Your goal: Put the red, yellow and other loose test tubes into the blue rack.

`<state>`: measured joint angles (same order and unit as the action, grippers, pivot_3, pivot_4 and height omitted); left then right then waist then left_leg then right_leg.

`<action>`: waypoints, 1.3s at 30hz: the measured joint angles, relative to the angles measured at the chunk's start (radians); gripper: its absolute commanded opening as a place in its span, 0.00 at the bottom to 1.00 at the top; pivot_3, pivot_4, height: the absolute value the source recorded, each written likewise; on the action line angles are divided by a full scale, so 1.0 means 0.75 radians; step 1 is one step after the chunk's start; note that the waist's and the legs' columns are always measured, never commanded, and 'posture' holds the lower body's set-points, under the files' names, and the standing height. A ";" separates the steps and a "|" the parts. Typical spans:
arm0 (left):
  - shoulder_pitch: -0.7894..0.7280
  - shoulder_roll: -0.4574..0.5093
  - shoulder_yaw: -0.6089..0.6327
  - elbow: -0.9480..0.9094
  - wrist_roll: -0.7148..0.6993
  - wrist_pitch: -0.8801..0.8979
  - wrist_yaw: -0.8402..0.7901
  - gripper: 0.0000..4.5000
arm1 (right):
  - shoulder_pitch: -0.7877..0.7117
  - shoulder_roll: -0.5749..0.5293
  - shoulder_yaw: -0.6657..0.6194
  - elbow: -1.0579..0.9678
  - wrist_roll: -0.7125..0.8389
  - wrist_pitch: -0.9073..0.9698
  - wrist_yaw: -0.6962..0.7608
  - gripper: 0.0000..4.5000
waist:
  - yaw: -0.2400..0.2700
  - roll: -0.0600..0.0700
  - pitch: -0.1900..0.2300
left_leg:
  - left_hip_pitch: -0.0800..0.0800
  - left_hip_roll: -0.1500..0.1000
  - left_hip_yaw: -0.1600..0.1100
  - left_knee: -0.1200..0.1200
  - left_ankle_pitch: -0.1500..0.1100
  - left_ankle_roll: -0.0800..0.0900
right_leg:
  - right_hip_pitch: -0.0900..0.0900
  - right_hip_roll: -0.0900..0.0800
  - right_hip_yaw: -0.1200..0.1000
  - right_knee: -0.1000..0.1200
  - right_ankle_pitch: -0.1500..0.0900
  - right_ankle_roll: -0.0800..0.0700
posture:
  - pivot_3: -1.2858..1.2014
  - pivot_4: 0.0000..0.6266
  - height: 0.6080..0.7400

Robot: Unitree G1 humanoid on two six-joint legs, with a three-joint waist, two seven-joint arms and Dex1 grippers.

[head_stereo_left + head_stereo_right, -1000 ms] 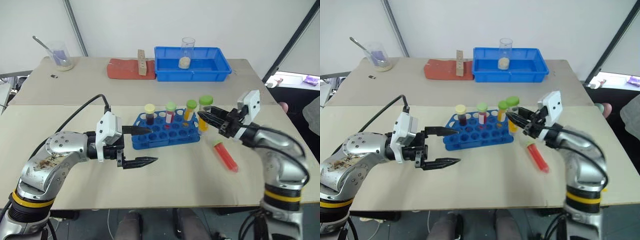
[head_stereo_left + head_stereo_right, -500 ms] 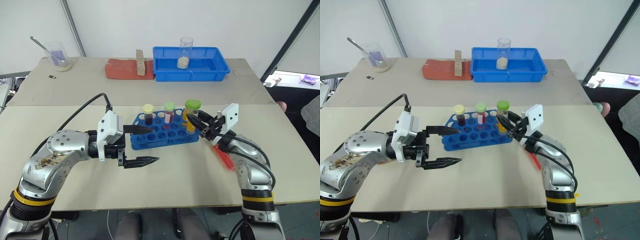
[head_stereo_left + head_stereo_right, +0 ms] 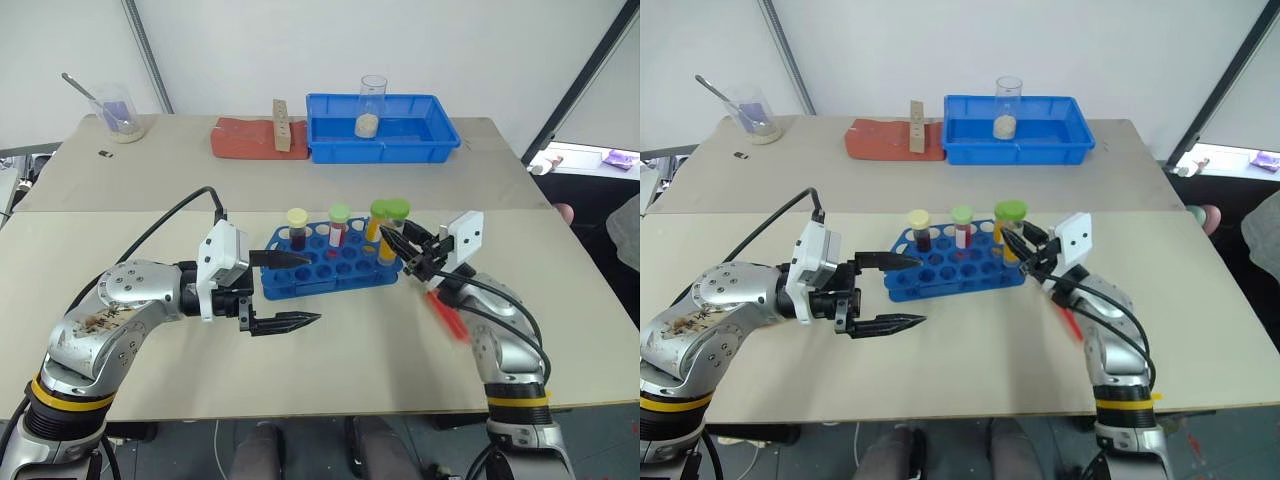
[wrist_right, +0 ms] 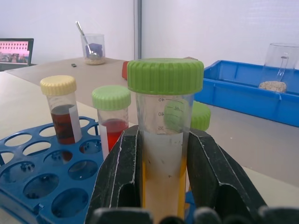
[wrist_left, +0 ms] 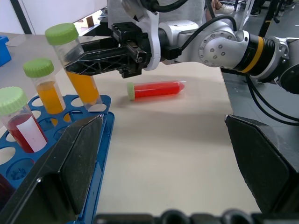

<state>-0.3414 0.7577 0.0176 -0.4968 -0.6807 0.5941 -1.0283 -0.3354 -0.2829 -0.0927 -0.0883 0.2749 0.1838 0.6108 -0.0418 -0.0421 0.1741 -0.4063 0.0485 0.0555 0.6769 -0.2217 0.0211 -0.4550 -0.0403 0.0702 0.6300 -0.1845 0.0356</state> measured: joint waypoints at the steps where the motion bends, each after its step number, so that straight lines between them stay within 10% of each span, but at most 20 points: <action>1: 0.000 0.000 0.000 0.000 -0.005 0.000 0.000 1.00 | 0.001 -0.005 0.001 -0.003 0.006 0.003 0.000 0.21 | 0.000 0.000 0.000 | 0.000 0.000 0.000 0.000 0.000 0.000 | 0.000 0.000 0.000 0.000 0.000 0.000 | 0.52 0.24 1.00; 20: -0.017 -0.002 -0.011 -0.021 -0.038 0.059 0.033 1.00 | 0.056 0.056 0.061 0.020 0.008 -0.030 -0.069 0.21 | -0.003 0.000 0.000 | 0.000 0.001 0.000 -0.001 0.000 0.000 | 0.000 0.001 0.000 0.000 -0.001 -0.001 | 0.52 0.24 1.00; 29: -0.017 -0.016 -0.032 -0.022 -0.033 0.058 0.059 1.00 | 0.132 -0.109 0.047 -0.026 0.026 0.016 -0.028 0.97 | 0.000 0.000 0.000 | 0.000 0.000 0.000 -0.001 0.000 0.000 | 0.000 0.001 0.000 -0.001 -0.001 -0.001 | 0.52 0.24 1.00; 39: 0.020 0.058 -0.073 -0.026 0.017 0.008 -0.066 1.00 | 0.276 -0.718 -0.032 -0.727 0.005 0.918 -0.104 0.97 | 0.004 -0.001 0.000 | 0.001 0.001 0.000 -0.002 0.000 0.000 | -0.001 0.000 0.000 -0.001 -0.008 -0.011 | 0.52 0.24 1.00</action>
<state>-0.3261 0.8012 -0.0372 -0.5165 -0.6679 0.5998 -1.0776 -0.1287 -0.8217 -0.1170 -0.6339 0.2784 0.8722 0.5328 -0.0387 -0.0425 0.1740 -0.4055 0.0491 0.0556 0.6756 -0.2218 0.0210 -0.4555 -0.0400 0.0699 0.6294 -0.1904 0.0276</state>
